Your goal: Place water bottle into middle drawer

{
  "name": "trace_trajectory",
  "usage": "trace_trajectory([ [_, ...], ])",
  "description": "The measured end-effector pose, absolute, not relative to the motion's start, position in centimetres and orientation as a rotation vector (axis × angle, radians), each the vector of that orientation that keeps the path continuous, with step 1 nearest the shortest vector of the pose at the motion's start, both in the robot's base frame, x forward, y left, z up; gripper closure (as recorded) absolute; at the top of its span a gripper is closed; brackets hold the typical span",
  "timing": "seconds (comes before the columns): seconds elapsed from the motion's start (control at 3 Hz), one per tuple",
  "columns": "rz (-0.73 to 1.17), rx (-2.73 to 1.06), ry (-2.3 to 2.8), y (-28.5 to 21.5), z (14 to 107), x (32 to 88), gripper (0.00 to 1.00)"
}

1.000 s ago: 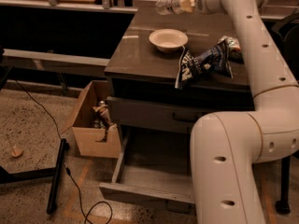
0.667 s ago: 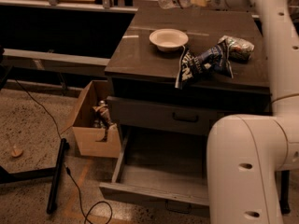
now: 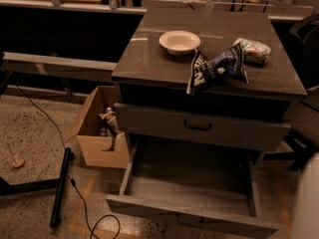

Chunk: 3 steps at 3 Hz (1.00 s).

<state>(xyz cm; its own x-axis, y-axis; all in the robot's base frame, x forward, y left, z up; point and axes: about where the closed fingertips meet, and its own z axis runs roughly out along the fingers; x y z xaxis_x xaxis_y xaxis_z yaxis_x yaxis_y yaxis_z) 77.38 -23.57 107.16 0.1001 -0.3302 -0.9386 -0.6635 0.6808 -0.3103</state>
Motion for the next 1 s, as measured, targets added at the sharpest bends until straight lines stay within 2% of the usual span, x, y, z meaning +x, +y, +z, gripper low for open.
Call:
trace_trajectory([
  [0.33,0.379,-0.930,1.429,-24.0,108.5,70.0,1.00],
  [1.0,0.425,-0.936,1.453,-23.8,106.0,68.5,1.00],
])
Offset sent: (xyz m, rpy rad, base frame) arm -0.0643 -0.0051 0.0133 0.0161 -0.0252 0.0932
